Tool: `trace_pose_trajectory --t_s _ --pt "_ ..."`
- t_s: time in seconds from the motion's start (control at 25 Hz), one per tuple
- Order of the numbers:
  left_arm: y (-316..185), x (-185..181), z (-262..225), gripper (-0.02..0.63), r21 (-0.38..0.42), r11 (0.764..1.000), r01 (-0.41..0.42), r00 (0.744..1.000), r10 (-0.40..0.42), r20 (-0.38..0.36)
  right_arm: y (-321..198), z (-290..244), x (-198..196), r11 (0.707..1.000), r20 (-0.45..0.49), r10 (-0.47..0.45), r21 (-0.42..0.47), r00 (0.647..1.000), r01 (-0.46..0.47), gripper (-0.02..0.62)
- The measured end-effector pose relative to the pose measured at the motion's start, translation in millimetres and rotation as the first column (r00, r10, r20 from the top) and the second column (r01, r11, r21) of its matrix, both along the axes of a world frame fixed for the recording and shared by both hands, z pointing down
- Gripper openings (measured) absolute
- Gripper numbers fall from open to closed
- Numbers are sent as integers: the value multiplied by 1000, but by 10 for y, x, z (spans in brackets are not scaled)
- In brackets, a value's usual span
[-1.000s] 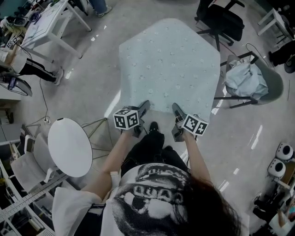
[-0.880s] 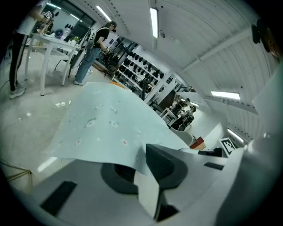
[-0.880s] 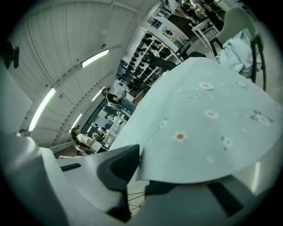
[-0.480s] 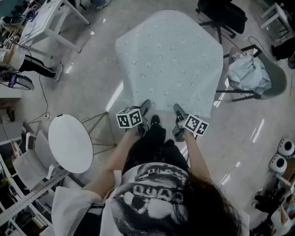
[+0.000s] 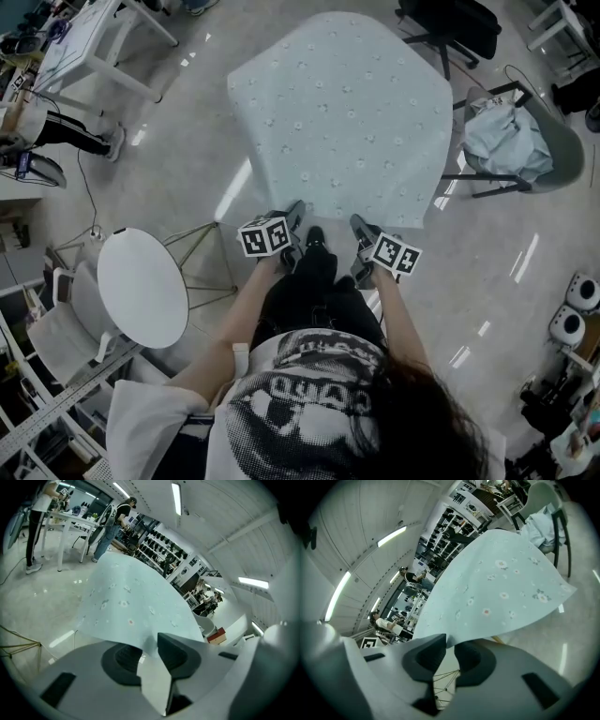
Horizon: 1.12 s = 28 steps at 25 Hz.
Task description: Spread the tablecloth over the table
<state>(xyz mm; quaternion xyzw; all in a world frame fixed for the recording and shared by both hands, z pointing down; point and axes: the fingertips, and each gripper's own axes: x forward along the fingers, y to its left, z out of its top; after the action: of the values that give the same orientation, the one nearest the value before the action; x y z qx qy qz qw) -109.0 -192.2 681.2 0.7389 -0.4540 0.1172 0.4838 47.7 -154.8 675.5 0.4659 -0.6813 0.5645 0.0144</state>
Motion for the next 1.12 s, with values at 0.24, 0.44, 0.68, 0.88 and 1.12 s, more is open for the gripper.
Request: trace_pose_trajectory --t_s 0.24,0.44,0.68,0.88,1.12 --pt "358 -48 56 114 -17 998 -53 997 54 47 237 25 48 999 -58 -51 -1 997 51 57" --pt "526 13 -40 114 15 998 -66 997 65 48 424 -63 211 998 -48 -41 35 998 42 58" --pt "700 265 -398 114 127 979 -158 986 148 83 595 -485 390 987 -64 -43 152 997 52 60" --pt "930 572 -805 114 231 949 -214 977 203 72 825 -899 487 964 -50 -57 258 997 68 61" --pt "1255 831 -1252 114 330 910 -252 967 247 58 1114 -1337 577 924 -60 -85 370 995 101 60"
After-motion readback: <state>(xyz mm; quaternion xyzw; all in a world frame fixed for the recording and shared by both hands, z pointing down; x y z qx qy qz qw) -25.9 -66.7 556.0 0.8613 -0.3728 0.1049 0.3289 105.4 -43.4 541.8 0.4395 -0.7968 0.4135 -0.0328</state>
